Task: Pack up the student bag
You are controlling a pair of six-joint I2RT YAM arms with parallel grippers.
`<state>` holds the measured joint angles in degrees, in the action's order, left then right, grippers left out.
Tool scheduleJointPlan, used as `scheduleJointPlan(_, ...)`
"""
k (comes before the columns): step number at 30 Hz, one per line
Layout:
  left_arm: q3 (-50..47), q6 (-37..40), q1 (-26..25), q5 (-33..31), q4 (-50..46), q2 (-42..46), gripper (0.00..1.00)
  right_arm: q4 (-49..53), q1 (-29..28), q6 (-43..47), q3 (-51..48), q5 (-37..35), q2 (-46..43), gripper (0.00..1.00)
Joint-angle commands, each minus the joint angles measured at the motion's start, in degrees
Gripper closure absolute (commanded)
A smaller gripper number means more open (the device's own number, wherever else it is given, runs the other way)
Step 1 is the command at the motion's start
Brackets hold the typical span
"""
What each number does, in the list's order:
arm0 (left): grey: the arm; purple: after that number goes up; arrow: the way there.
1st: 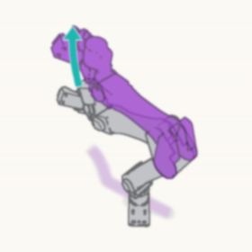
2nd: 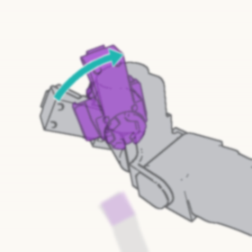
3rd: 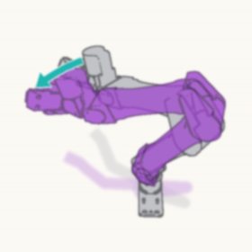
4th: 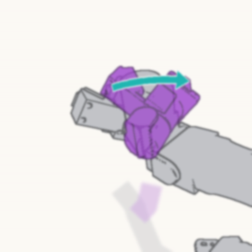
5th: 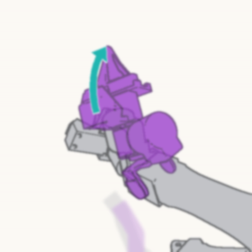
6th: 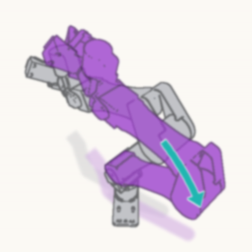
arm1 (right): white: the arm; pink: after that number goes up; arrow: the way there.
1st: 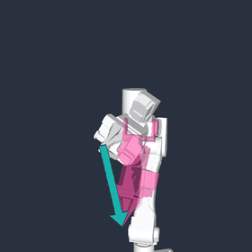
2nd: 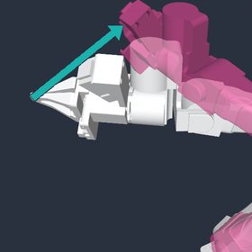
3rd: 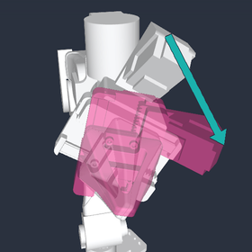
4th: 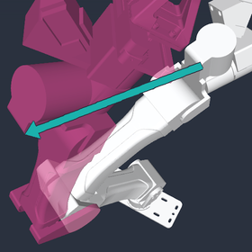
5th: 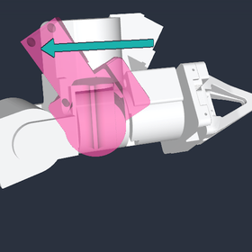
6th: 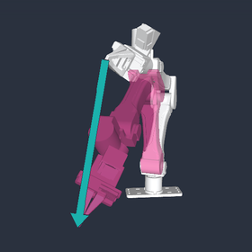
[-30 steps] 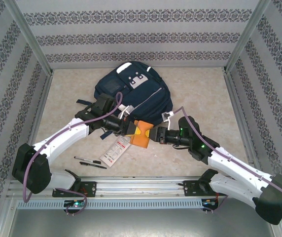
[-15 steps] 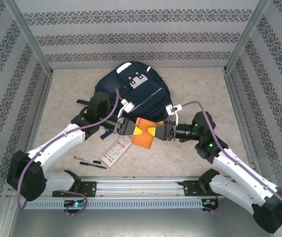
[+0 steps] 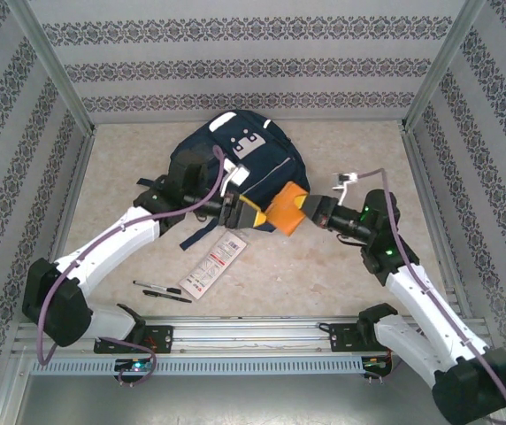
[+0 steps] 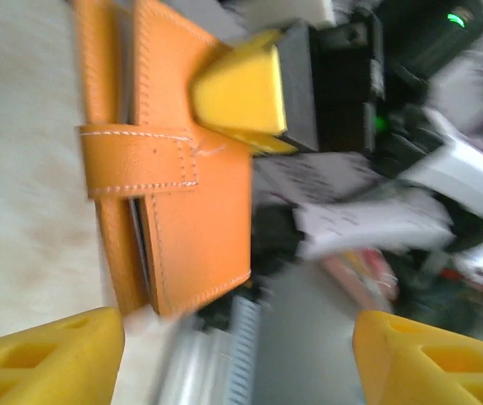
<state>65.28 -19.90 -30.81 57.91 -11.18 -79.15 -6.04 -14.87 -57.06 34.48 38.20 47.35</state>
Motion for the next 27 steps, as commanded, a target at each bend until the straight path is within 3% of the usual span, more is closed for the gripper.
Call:
scheduleJointPlan(1,8.47,15.04,-0.62,-28.45,-15.48,-6.46,0.29,19.46,5.89,1.96,0.39,-13.94,-2.38,0.96)
scheduleJointPlan(5,22.17,19.18,-2.83,-45.58,-23.41,-20.15,0.33,32.13,11.97,5.48,1.69,-26.89,-4.11,0.99)
scheduleJointPlan(8,32.98,21.65,-5.56,-52.31,-29.38,-30.06,0.32,34.64,15.27,8.22,2.35,-26.76,-3.30,0.99)
scheduleJointPlan(17,51.63,21.46,-6.63,-55.98,-36.94,-48.62,0.31,33.47,18.65,9.25,1.07,-20.74,-1.74,0.99)
scheduleJointPlan(20,54.53,21.52,-6.63,-60.26,-38.61,-52.35,0.33,32.81,18.65,9.26,1.03,-19.30,-1.24,0.99)
scheduleJointPlan(25,58.66,24.01,-6.55,-68.61,-40.26,-55.53,0.94,30.61,18.65,9.34,1.29,-13.89,0.77,0.99)
scheduleJointPlan(26,60.09,24.67,-6.55,-69.15,-41.35,-55.58,1.00,30.04,18.65,9.25,1.51,-11.85,1.39,0.99)
scheduleJointPlan(27,62.02,25.01,-6.55,-68.72,-42.91,-55.30,1.00,29.01,18.57,9.05,1.63,-9.42,2.09,0.99)
